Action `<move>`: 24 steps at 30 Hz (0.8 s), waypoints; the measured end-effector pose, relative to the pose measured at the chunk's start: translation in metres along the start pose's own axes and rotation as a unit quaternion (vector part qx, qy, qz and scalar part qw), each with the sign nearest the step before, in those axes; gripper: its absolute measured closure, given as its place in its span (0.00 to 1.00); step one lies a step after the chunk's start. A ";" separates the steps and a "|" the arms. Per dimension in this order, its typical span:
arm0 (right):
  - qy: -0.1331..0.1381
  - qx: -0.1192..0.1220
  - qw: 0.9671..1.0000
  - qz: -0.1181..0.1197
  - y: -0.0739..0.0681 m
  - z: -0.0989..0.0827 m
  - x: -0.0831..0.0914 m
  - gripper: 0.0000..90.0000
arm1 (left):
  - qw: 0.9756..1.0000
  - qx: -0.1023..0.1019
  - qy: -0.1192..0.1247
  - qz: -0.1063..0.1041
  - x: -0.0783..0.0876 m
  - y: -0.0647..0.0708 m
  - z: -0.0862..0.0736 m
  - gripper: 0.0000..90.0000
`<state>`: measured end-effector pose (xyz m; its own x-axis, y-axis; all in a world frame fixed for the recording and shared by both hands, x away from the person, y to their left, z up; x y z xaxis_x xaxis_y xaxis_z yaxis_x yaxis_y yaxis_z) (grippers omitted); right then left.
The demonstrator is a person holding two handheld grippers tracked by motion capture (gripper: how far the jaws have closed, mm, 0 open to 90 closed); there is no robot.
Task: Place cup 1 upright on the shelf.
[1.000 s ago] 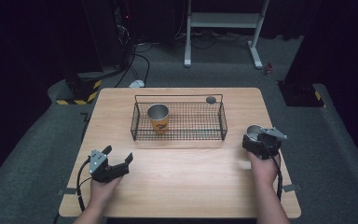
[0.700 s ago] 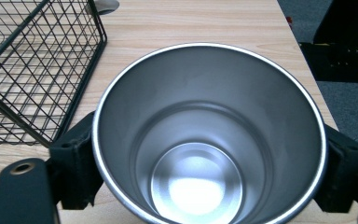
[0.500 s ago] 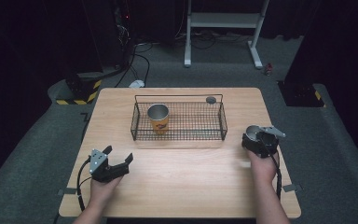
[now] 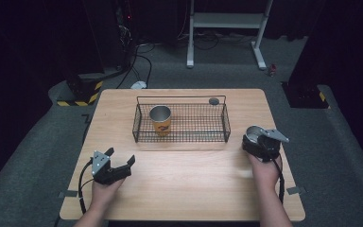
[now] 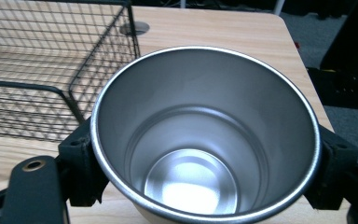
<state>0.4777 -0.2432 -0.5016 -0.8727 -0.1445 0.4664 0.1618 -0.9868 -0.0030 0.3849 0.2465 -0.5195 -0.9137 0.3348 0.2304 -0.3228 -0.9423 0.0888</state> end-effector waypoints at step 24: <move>0.052 0.028 0.998 0.032 -0.030 0.041 0.036 0.20 | 0.996 -0.016 -0.091 0.004 -0.019 -0.005 -0.027 0.09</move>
<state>0.4601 -0.2156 -0.4483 -0.9023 -0.2166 0.3727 0.2413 -0.9702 0.0204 0.3977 0.2443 -0.5501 -0.8577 0.3193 0.4030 -0.3253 -0.9440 0.0555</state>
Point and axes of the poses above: each handheld gripper's, and its own axes: x roughly backward along the jaws, z roughly out of its top, y roughly to its right, the point moved 6 cm from there along -x, roughly forward along the jaws, and after that the axes turned 4 degrees about y, right-handed, at the moved point
